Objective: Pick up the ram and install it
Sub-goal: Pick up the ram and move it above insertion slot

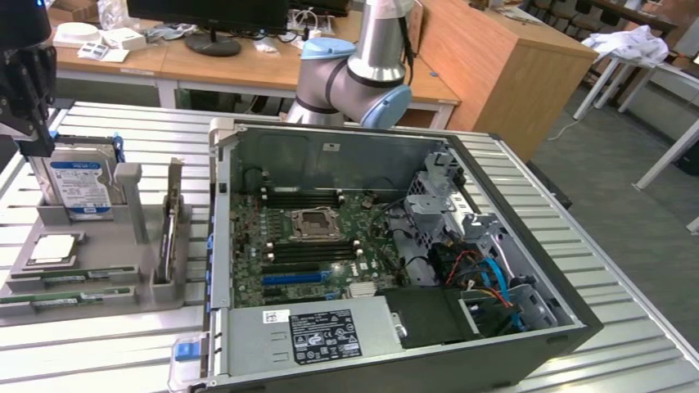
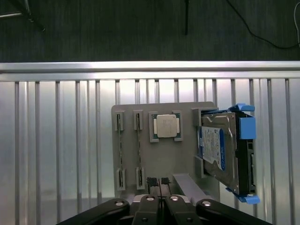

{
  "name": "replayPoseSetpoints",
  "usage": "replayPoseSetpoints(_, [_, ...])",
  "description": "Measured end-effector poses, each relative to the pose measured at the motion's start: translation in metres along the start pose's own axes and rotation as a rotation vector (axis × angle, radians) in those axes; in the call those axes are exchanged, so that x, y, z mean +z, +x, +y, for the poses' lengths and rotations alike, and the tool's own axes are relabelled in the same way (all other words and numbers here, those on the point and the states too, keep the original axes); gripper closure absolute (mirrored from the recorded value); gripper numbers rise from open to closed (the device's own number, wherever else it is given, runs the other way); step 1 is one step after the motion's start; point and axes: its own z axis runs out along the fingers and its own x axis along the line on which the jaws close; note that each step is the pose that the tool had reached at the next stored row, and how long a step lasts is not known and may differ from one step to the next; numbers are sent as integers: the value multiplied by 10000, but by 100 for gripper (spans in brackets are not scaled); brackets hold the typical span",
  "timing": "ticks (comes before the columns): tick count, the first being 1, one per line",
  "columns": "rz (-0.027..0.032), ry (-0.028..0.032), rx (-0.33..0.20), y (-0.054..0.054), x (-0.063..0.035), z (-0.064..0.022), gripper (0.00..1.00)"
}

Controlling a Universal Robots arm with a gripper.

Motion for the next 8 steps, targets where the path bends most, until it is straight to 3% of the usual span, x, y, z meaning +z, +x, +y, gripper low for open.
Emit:
replayPoseSetpoints(2, [0,0,0,0,0,0,77])
replayPoseSetpoints(4, [0,0,0,0,0,0,77])
replayPoseSetpoints(5, [0,0,0,0,0,0,70])
replayPoseSetpoints(8, [0,0,0,0,0,0,70])
